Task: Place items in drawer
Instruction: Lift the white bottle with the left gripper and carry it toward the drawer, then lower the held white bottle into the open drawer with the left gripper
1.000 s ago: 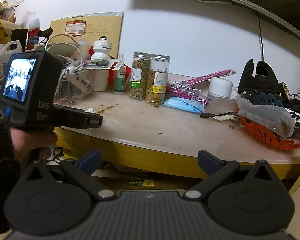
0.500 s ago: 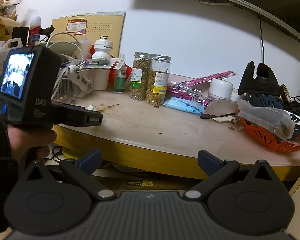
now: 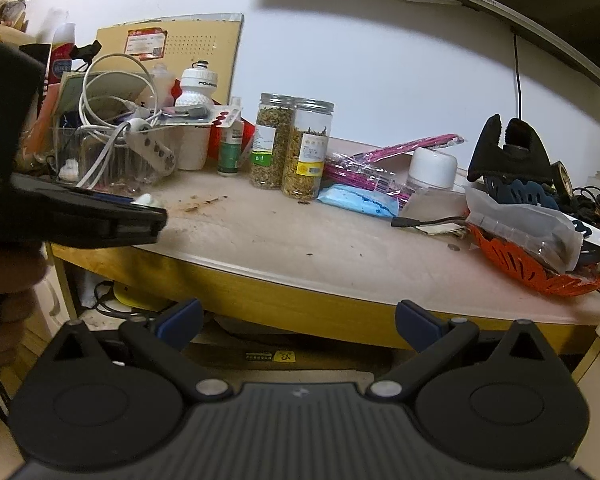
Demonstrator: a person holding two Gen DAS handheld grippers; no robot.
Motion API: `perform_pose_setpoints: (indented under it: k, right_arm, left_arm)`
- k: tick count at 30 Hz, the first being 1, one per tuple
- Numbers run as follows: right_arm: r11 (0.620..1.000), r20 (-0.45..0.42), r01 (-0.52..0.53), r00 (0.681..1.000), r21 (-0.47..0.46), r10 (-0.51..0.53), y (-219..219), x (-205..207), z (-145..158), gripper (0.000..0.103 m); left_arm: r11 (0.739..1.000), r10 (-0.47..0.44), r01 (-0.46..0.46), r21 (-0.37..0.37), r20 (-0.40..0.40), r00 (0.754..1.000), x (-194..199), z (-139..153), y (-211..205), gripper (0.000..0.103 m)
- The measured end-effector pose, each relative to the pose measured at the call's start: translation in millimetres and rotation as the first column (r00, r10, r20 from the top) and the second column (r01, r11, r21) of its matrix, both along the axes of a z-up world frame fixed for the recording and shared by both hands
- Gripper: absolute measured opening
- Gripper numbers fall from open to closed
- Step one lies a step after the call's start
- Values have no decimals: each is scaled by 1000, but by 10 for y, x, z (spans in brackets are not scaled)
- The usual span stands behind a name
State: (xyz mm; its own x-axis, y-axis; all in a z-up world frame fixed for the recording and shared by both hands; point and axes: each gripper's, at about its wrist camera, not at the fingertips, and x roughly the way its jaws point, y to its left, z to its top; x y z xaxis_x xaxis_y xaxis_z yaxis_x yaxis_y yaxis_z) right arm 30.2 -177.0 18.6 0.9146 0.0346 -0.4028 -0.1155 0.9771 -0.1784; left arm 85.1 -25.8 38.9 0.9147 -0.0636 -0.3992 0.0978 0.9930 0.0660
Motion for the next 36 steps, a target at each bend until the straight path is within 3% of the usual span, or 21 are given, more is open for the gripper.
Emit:
perform_pose_setpoints:
  k: [18,26,32,36]
  right_arm:
    - [1000,-5,4,1000,-30,-4,17,-55,-36,103]
    - [999,-9,0,1000,-45,-1,39,-70,-60,103]
    - [999,-60,13,998,-29,-14,20,-7,-120,103]
    - [999,-147,33,989,-3,-34,-23,81,-188,103]
  left_arm:
    - [1000,11,-11,6,-25,1000,-582,37,76,29]
    - [1000,10,-10,11,-50,999,-610,-30,111,29]
    - [1000,21,-18,19,-133,991,-538,-161,121,29]
    - [999,30,-26,20,-197,980,-487,-267,140,29]
